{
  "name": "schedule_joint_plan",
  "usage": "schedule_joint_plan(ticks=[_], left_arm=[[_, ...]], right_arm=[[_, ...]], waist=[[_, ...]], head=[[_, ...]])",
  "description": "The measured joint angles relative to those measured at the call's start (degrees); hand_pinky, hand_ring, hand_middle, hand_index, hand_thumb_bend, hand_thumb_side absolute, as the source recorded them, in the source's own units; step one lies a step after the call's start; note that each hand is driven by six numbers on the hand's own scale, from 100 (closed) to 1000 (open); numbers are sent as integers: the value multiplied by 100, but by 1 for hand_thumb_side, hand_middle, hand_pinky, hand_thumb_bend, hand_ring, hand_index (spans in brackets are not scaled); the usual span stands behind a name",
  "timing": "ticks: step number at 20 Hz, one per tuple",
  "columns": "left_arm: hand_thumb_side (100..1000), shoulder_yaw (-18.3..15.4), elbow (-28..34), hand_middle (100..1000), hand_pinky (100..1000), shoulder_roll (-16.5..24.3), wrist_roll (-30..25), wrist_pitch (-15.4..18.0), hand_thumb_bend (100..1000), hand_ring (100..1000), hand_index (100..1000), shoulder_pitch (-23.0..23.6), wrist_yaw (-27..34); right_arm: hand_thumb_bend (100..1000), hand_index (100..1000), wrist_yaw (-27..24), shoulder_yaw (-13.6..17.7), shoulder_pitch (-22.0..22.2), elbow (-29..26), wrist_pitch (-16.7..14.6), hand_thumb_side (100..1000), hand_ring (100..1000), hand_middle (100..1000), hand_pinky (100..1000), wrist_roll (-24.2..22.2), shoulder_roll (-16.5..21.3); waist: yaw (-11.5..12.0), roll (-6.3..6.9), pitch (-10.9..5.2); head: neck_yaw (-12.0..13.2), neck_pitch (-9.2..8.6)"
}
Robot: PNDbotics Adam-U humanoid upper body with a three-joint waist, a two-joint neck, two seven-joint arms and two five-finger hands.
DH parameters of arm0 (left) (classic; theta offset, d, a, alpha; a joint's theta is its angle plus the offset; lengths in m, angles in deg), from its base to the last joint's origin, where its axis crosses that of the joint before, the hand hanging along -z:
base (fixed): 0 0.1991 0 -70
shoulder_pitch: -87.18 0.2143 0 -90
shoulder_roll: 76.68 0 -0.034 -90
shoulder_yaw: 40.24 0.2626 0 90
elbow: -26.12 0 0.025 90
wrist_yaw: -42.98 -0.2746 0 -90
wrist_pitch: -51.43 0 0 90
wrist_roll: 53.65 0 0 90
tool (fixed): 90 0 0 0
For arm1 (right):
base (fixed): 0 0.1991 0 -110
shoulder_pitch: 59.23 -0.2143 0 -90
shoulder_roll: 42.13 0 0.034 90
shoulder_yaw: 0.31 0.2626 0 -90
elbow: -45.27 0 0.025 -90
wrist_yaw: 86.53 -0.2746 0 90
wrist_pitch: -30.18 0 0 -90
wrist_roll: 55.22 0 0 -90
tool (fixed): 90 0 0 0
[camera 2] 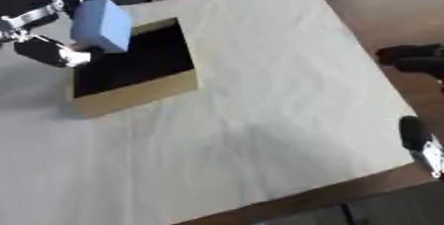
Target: Pick up objects on the table and place them in the box.
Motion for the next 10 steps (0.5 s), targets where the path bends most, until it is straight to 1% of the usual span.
schedule_joint_plan(ticks=[2, 4, 5, 6, 7, 8, 9, 10], left_arm=[[411, -55, -591, 479, 723, -237, 276, 85, 188, 579, 710, -116, -522], [423, -119, -1077, 509, 733, -401, 558, 161, 212, 606, 739, -155, -1012], [441, -146, -1261, 557, 748, -452, 673, 208, 250, 649, 778, -162, -1207], [471, -172, -1389, 611, 771, -479, 761, 266, 320, 703, 821, -199, -1366], [529, -183, -1479, 673, 793, -510, 825, 330, 434, 745, 865, -216, -1486], [549, -183, -1537, 708, 807, -523, 872, 395, 472, 765, 888, -224, -1581], [584, -184, -1564, 748, 827, -532, 909, 453, 540, 788, 916, -225, -1657], [605, -184, -1574, 768, 840, -536, 941, 503, 575, 802, 932, -225, -1706]], right_arm=[[100, 867, -45, -21, -14, 0, -4, 419, 863, 787, 861, -44, 0], [100, 867, -75, -30, -43, 0, 0, 419, 863, 787, 861, -86, -1], [100, 867, -92, -30, -49, 0, 2, 419, 863, 787, 861, -102, -2], [100, 867, -100, -29, -49, 0, 5, 419, 863, 787, 861, -118, -2], [100, 867, -105, -29, -48, 0, 4, 419, 863, 787, 861, -131, -3], [100, 867, -109, -29, -48, 0, 5, 419, 863, 787, 861, -137, -6], [100, 867, -115, -28, -48, 0, 10, 419, 863, 787, 861, -143, -9], [100, 867, -123, -28, -48, 0, 15, 419, 864, 787, 861, -148, -11]], waist=[[-69, 14, 18], [-80, 19, 34], [-96, 19, 36], [-113, 19, 36], [-117, 21, 36], [-117, 21, 36], [-115, 21, 36], [-112, 21, 36]], head=[[23, -18], [47, -42], [51, -45], [52, -46], [52, -46], [52, -46], [51, -46], [51, -46]])
